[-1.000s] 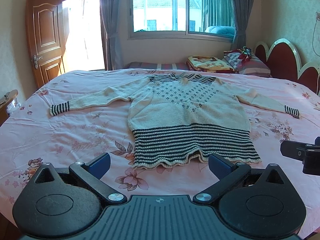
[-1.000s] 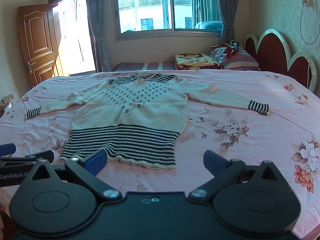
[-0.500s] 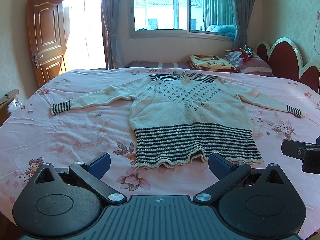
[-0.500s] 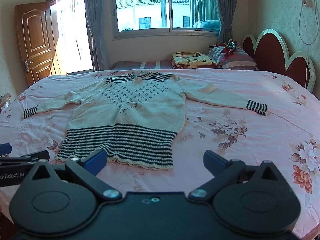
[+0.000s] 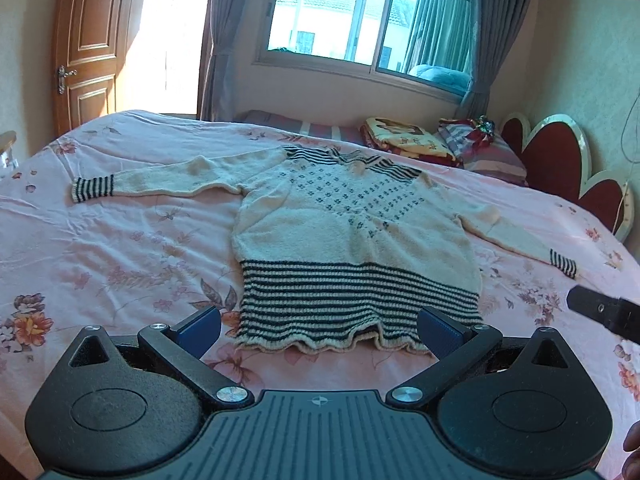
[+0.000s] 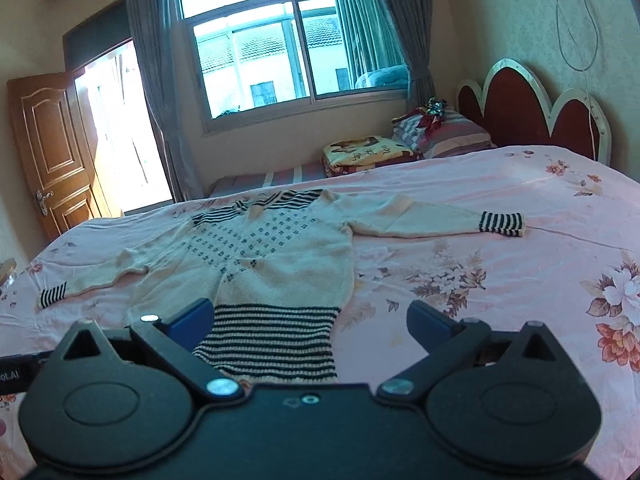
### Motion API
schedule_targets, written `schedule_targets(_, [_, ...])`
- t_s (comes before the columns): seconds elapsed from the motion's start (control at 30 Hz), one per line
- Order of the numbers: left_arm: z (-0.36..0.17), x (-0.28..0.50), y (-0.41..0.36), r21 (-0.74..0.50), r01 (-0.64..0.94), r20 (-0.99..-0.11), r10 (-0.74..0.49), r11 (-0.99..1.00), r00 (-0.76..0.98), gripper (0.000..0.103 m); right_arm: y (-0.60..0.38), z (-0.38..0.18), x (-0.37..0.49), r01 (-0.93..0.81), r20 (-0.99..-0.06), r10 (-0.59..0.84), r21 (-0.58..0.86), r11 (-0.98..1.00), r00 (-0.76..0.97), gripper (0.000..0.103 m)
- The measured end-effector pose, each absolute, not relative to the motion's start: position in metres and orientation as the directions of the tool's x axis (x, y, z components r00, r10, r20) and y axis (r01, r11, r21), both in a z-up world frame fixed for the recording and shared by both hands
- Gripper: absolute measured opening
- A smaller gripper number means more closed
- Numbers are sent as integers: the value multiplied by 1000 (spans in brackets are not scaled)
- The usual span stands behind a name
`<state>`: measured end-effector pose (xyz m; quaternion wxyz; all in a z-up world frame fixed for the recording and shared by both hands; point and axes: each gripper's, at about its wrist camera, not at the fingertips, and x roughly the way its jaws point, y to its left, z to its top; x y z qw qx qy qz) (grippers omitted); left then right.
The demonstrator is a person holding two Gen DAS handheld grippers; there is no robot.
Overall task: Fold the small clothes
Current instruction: 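Lower the right tool onto a striped sleeve cuff and close it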
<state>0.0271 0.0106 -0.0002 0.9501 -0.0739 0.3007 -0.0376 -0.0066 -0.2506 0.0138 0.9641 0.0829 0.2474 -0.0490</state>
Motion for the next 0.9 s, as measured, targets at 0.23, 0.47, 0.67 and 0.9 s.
schedule_targets(0.23, [7,101,8,-207,27,-531,-135,978,837,103,-336,20,35,295,-472,-139,273,916,871,100])
schedule_targets(0.47, [-6,178,-3,-177,-6,-530,-90,984,843,103,-436,-16,116,449,-511,-206,414,792,835,51])
schedule_targets(0.67, [-29,236,-1,-158,-30,-569,-66,987,820,103,-509,-67,168,533,-535,-211,567,628,818,63])
schedule_targets(0.9, [-50,289,-5,-136,-24,-586,-61,990,808,103,-548,-117,199,570,-552,-191,678,464,812,51])
